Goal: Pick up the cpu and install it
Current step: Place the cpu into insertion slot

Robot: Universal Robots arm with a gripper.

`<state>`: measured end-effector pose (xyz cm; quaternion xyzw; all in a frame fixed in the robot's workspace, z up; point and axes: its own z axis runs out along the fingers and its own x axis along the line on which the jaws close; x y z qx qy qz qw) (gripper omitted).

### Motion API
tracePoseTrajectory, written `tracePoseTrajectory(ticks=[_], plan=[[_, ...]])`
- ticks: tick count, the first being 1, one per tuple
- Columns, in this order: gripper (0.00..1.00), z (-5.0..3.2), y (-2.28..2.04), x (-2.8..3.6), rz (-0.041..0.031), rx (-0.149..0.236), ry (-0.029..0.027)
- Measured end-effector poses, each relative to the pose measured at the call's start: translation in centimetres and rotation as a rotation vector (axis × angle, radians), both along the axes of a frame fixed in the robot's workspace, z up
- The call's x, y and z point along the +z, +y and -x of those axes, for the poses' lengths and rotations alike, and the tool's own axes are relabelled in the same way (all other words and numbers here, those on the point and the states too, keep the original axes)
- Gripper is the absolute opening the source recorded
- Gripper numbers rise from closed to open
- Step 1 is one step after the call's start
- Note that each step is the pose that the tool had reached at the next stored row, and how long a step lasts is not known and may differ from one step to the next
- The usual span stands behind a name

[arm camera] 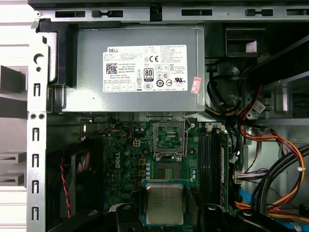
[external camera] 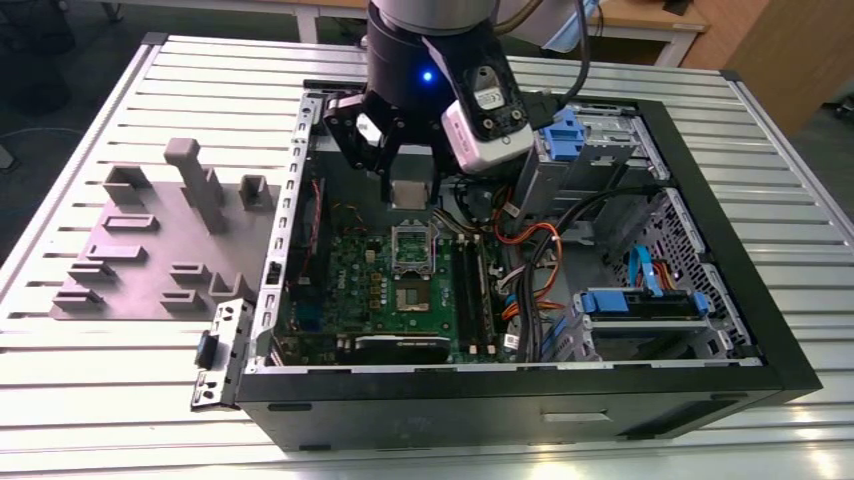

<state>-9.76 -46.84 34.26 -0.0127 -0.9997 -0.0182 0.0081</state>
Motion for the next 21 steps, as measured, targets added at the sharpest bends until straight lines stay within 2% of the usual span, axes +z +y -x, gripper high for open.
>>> tracePoseTrajectory(ticks=[21], plan=[[0.47, 0.0, 0.0, -0.48, -0.0001, 0.0, 0.0]])
